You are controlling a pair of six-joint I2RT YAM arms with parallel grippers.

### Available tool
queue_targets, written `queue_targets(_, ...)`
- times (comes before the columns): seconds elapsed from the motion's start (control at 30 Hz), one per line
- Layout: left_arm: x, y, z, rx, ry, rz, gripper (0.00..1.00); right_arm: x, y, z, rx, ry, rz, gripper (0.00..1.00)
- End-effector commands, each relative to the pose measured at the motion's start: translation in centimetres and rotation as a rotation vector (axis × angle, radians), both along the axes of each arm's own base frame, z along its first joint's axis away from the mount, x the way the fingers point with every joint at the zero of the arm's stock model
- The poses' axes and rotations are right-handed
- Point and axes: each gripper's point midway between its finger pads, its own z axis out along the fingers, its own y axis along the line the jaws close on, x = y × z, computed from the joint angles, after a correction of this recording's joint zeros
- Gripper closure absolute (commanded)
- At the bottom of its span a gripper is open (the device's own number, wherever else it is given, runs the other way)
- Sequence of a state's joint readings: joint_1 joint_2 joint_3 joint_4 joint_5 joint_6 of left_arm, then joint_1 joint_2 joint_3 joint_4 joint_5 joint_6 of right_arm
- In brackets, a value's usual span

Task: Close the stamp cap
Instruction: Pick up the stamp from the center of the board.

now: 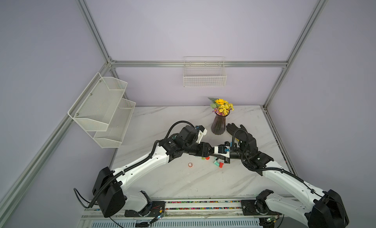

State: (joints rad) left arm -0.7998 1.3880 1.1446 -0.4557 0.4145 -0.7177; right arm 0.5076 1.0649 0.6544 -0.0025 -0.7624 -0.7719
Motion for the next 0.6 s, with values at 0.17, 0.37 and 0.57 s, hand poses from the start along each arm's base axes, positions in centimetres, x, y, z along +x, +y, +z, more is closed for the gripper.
queue_targets(0.17,0.2,-2.3,0.2,-0.044,0.051,-0.037,0.57,-0.4,0.4,0.4,0.015,-0.042,0.035,0.85)
queue_targets(0.37,0.5,-2.7,-0.2,-0.039,0.075,-0.033,0.75,-0.2,0.5,0.2,0.010,-0.038,0.033,0.84)
queue_targets(0.57,0.7,-2.2,0.7,-0.038,0.038,-0.015,0.82,0.0,0.3,0.5,0.017,-0.027,-0.001,0.57)
